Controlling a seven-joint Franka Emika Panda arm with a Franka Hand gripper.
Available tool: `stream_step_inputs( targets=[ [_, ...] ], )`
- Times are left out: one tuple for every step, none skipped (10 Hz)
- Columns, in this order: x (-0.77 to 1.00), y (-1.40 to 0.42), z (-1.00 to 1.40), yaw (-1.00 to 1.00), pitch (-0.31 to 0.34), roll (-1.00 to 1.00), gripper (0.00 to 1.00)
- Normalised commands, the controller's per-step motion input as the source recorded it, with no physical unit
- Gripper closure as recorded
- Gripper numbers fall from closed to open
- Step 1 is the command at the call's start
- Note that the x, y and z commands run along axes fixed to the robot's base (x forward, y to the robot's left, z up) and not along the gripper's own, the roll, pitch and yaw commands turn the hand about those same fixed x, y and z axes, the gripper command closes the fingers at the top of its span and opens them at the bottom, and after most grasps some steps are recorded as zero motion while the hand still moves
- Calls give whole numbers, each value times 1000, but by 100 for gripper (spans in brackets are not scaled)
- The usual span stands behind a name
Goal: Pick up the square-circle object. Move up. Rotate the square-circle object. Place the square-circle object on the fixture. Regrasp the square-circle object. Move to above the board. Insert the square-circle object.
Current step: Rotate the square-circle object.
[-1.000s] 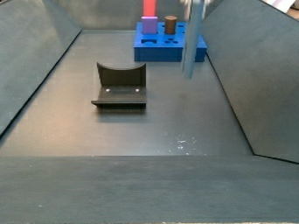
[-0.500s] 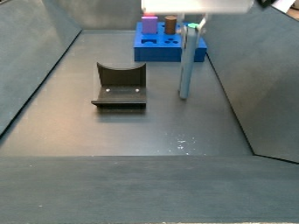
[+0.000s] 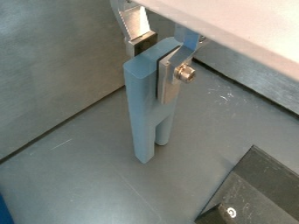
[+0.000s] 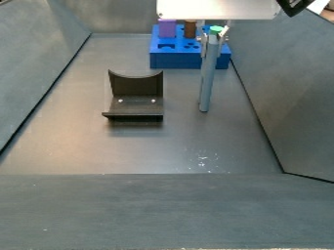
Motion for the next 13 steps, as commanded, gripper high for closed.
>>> stream_step_inputs(
  targets=[
    [-11, 20, -297, -55, -25, -62, 100],
    [-11, 20, -297, -55, -25, -62, 100],
    [-11, 19, -297, -53, -25, -62, 100],
    [-11, 19, -297, -52, -25, -62, 100],
    [-10, 19, -297, -51, -25, -62, 100],
    [-11, 18, -297, -50, -25, -62, 100],
    [0, 0, 0, -50, -25, -62, 0],
    [0, 0, 1000, -45, 1, -61, 0],
    [-13, -1, 1000, -45, 16, -64, 0],
    [-22, 0, 872, -41, 41, -76, 0],
    [-16, 1, 772, -39, 45, -84, 0],
    [-4, 3, 549, -36, 61, -100, 0],
    [7, 4, 376, -34, 74, -113, 0]
  ],
)
